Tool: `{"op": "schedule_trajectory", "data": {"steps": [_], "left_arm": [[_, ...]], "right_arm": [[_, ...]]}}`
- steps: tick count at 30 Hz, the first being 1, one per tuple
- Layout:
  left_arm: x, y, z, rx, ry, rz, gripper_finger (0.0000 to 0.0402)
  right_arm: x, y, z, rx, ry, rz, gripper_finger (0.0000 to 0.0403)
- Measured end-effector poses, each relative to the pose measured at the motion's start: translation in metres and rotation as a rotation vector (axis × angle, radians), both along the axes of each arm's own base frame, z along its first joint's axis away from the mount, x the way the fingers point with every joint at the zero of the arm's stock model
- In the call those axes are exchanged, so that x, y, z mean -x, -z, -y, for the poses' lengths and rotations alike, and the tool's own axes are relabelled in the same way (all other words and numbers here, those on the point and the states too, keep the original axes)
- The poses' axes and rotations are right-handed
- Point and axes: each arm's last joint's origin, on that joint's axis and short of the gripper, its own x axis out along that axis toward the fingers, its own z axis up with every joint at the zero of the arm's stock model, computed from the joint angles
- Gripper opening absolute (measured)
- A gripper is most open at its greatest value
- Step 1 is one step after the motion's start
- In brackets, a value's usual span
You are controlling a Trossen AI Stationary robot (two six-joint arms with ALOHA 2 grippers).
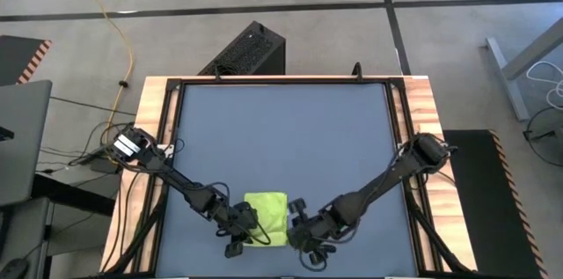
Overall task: Roll towel
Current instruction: Roll the green towel
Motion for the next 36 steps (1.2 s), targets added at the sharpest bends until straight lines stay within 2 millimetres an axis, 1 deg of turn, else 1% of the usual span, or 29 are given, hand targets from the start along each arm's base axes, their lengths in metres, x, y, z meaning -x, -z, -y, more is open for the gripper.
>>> {"op": "schedule_trajectory", "data": {"steps": [2, 4, 6, 9, 12, 15, 17, 20, 21, 23, 26, 29, 32, 36], "left_arm": [[0.000, 0.000, 0.000, 0.005, 0.003, -0.001, 0.0000], [0.000, 0.000, 0.000, 0.010, 0.005, 0.001, 0.0000], [-0.001, -0.001, 0.000, 0.015, 0.006, 0.005, 0.0000], [-0.001, -0.001, 0.001, 0.033, -0.012, -0.006, 0.0000], [-0.001, -0.001, 0.001, 0.047, -0.034, -0.018, 0.0000], [-0.001, -0.001, 0.001, 0.063, -0.039, -0.023, 0.0000], [-0.001, -0.001, 0.002, 0.079, -0.039, -0.031, 0.0000], [-0.002, -0.002, 0.002, 0.099, -0.053, -0.037, 0.0000], [-0.001, -0.002, 0.002, 0.102, -0.057, -0.040, 0.0000], [-0.001, -0.002, 0.002, 0.106, -0.067, -0.045, 0.0000], [-0.001, -0.002, 0.002, 0.109, -0.077, -0.049, 0.0000], [-0.002, -0.002, 0.002, 0.112, -0.082, -0.050, 0.0000], [-0.002, -0.002, 0.002, 0.114, -0.103, -0.054, 0.0008], [-0.002, -0.002, 0.002, 0.114, -0.116, -0.054, 0.0033]], "right_arm": [[0.000, 0.009, -0.006, 0.102, -0.167, 0.049, 0.0137], [0.001, 0.016, -0.011, 0.195, -0.257, 0.079, 0.0140], [0.001, 0.019, -0.016, 0.259, -0.268, 0.113, 0.0142], [-0.001, 0.024, -0.019, 0.308, -0.293, 0.140, 0.0145], [-0.003, 0.030, -0.020, 0.373, -0.364, 0.148, 0.0145], [-0.006, 0.033, -0.018, 0.417, -0.399, 0.160, 0.0143], [-0.014, 0.042, -0.015, 0.406, -0.415, 0.167, 0.0141], [-0.016, 0.059, -0.016, 0.434, -0.451, 0.134, 0.0137], [-0.018, 0.061, -0.017, 0.434, -0.453, 0.147, 0.0137], [-0.019, 0.062, -0.017, 0.437, -0.459, 0.156, 0.0136], [-0.021, 0.059, -0.019, 0.423, -0.452, 0.183, 0.0136], [-0.022, 0.060, -0.015, 0.367, -0.398, 0.158, 0.0131], [-0.023, 0.066, -0.009, 0.267, -0.324, 0.126, 0.0112], [-0.021, 0.077, -0.002, 0.168, -0.235, 0.100, 0.0067]]}}
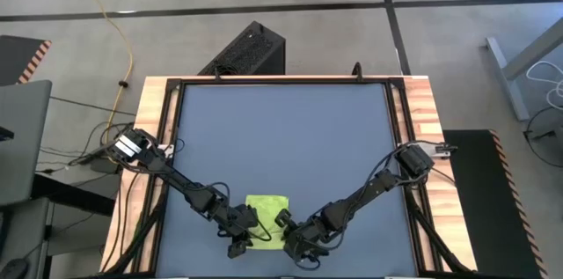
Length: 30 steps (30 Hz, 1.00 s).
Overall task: Roll towel
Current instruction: Roll the green towel
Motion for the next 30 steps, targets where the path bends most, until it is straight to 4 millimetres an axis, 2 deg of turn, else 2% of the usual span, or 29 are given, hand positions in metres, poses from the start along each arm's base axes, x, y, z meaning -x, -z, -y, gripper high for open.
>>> {"op": "schedule_trajectory", "data": {"steps": [6, 17, 24, 30], "left_arm": [[0.000, 0.000, 0.000, 0.017, -0.016, -0.012, 0.0069], [0.003, -0.003, 0.004, 0.020, -0.054, -0.015, 0.0071], [0.016, -0.014, 0.005, -0.072, -0.137, -0.020, 0.0071], [0.022, -0.014, 0.011, -0.113, -0.155, -0.002, 0.0084]], "right_arm": [[0.004, 0.007, 0.003, -0.133, 0.100, -0.042, 0.0013], [-0.002, 0.013, 0.017, -0.366, 0.199, -0.111, 0.0014], [-0.002, 0.013, 0.013, -0.474, 0.257, -0.121, 0.0012], [0.008, 0.029, 0.019, -0.658, 0.365, -0.138, 0.0011]]}}
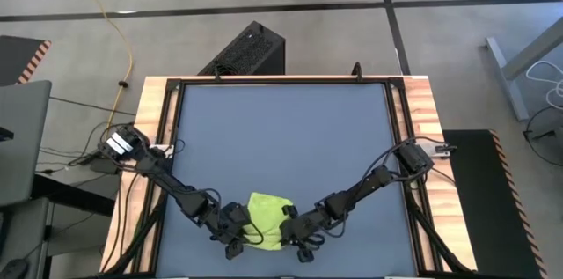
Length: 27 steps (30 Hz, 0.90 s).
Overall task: Roll towel
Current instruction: Roll the green towel
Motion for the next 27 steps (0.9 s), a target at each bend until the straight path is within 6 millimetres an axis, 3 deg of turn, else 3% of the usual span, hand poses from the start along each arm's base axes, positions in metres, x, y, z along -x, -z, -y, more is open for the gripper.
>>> {"op": "schedule_trajectory", "data": {"steps": [8, 17, 23, 27], "left_arm": [[0.001, -0.005, 0.000, -0.031, 0.044, 0.036, 0.0135], [0.016, -0.050, -0.010, -0.239, 0.191, 0.214, 0.0156], [0.038, -0.059, 0.013, -0.475, 0.532, 0.393, 0.0156], [0.053, -0.056, 0.027, -0.640, 0.620, 0.468, 0.0156]], "right_arm": [[0.004, 0.004, 0.002, -0.104, 0.071, -0.030, 0.0011], [0.004, 0.002, 0.000, -0.157, 0.071, -0.038, 0.0011], [0.002, 0.002, 0.003, -0.171, 0.085, -0.040, 0.0011], [0.001, 0.002, 0.004, -0.191, 0.099, -0.049, 0.0012]]}}
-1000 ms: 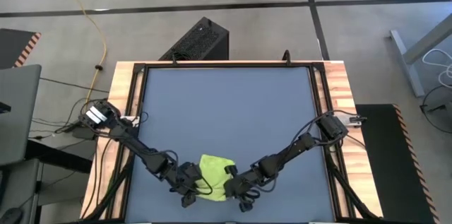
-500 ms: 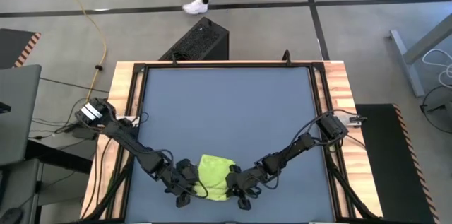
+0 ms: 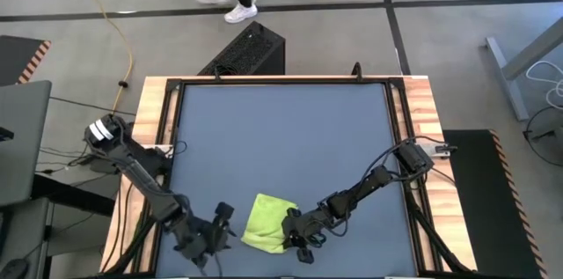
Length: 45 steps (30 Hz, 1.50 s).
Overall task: Roll towel
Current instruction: Roll the green towel
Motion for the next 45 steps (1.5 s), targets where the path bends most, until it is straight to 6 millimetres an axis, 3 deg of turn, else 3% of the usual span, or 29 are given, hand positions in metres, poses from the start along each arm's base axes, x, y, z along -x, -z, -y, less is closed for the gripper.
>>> {"op": "schedule_trajectory", "data": {"steps": [7, 12, 18, 38, 45], "left_arm": [[-0.004, -0.017, 0.010, -0.481, 0.334, 0.200, 0.0156], [-0.014, 0.001, 0.012, -0.903, 0.518, 0.149, 0.0156], [-0.023, 0.022, 0.022, -1.131, 0.614, 0.193, 0.0154], [-0.017, 0.035, 0.022, -1.141, 0.870, 0.218, 0.0091], [-0.023, 0.055, 0.022, -1.297, 0.901, 0.196, 0.0089]], "right_arm": [[-0.001, -0.001, 0.001, -0.027, 0.030, -0.013, 0.0012], [-0.001, -0.001, 0.001, -0.037, 0.048, -0.017, 0.0012], [-0.003, -0.001, 0.004, -0.047, 0.070, -0.026, 0.0012], [-0.004, -0.002, 0.006, -0.078, 0.093, -0.041, 0.0013], [-0.005, -0.002, 0.005, -0.095, 0.092, -0.042, 0.0013]]}}
